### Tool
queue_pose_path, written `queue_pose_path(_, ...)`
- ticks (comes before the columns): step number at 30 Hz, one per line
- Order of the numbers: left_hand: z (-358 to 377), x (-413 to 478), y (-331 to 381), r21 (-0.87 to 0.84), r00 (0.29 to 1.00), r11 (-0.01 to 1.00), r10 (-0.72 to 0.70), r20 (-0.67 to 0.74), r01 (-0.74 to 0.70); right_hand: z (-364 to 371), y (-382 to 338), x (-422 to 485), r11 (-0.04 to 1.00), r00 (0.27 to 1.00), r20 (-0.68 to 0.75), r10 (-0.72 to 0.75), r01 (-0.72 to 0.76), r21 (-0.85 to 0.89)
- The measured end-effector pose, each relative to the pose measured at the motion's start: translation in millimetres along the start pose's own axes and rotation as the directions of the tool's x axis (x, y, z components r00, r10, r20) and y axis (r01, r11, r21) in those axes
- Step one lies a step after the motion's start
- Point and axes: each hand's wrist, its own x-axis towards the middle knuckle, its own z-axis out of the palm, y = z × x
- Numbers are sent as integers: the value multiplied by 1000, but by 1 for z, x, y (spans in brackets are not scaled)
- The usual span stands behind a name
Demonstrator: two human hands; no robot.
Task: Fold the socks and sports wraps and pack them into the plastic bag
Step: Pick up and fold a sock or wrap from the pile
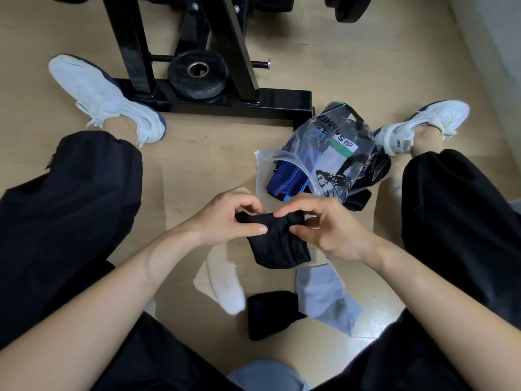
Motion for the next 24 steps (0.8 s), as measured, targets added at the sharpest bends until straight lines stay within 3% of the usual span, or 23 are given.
queue_pose_path(5, 0, 0, 5, -114, 997, 992, -62, -45, 56, 0, -3, 1, 988, 995, 22, -93, 95, -118)
queue_pose_path(11, -1, -1, 12, -178, 994, 984, -19, -110, -1, 4, -6, 2, 935, 978, 92, -187, 206, -291)
queue_pose_path(15, 0, -2, 15, -227, 987, 974, -30, -157, -7, 6, -2, 3, 945, 988, 32, -149, 152, -289)
queue_pose_path(18, 0, -3, 14, -355, 988, 930, -129, -82, 92, 2, 0, 2, 978, 996, -49, -74, 63, -199)
queue_pose_path(21, 0, -3, 8, -300, 982, 945, -165, -89, 131, -5, 4, 3, 995, 995, -98, 11, -20, -94)
queue_pose_path(24, 1, -3, 5, -285, 974, 951, -167, -150, 120, -9, 8, 3, 993, 991, -127, 33, -47, -110)
